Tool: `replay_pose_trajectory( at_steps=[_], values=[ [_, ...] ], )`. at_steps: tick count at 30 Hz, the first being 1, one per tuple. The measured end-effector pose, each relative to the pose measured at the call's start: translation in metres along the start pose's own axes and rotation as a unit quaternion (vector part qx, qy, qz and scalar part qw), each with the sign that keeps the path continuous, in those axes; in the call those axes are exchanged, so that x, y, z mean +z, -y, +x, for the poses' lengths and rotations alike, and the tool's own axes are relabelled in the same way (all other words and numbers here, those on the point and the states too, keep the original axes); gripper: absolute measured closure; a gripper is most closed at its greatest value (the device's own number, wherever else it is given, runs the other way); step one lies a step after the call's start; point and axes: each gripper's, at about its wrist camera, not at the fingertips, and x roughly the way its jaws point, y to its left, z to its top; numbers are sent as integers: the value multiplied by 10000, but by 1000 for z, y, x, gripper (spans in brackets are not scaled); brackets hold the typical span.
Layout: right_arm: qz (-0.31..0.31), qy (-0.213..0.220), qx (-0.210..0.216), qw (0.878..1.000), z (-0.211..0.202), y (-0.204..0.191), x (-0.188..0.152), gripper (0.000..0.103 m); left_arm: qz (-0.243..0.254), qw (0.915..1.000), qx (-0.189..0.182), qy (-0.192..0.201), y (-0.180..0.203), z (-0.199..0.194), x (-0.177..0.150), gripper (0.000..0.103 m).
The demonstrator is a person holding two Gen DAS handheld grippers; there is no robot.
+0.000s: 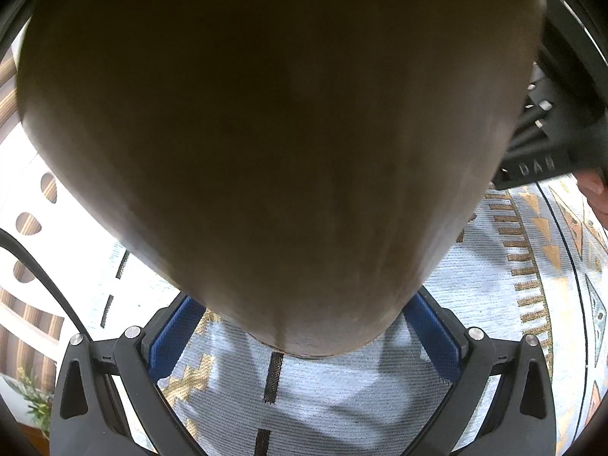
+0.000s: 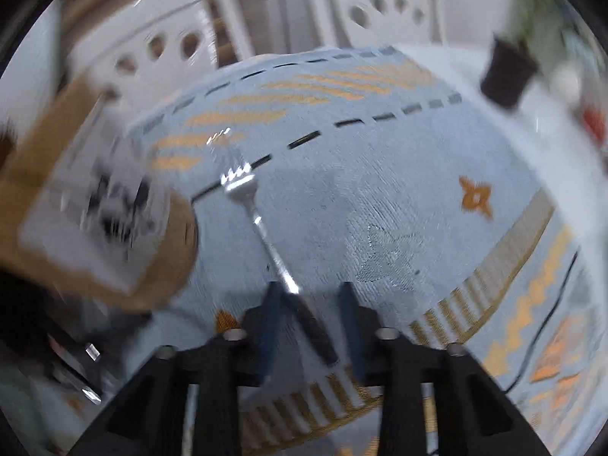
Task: Organize utensils
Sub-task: 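Move the right gripper to the second silver fork and grasp it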
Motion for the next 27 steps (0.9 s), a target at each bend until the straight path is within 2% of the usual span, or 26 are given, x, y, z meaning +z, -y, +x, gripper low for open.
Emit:
replay_pose_trajectory(
  at_steps=[3,8,11,14,18,20,21,23,27],
  values=[
    [79,-32,-3,10000,-7,-1,-15,91,26,10000,36,4,0,0,1,0],
    [802,-207,38,9966,-34,-4,-63,92,24,10000,34,5,1,-1,2,0],
    [1329,-342,24,9905,-53,-22,-105,92,23,10000,33,5,5,1,0,0],
    [1976,-427,72,9793,-71,-45,-142,92,24,10000,35,5,5,1,0,0],
    [3063,-480,404,9499,-89,-83,-180,92,23,10000,36,5,6,1,0,0],
    [3574,-479,608,9307,-94,-105,-194,92,23,10000,38,5,6,1,0,0],
    [3881,-496,729,9174,-94,-115,-200,92,23,10000,38,5,5,1,0,0],
    [4269,-468,796,8996,-94,-128,-205,92,23,10000,38,5,6,1,0,0],
    [4886,-241,825,8683,-102,-120,-202,92,22,10000,36,5,6,1,0,0]
  ],
)
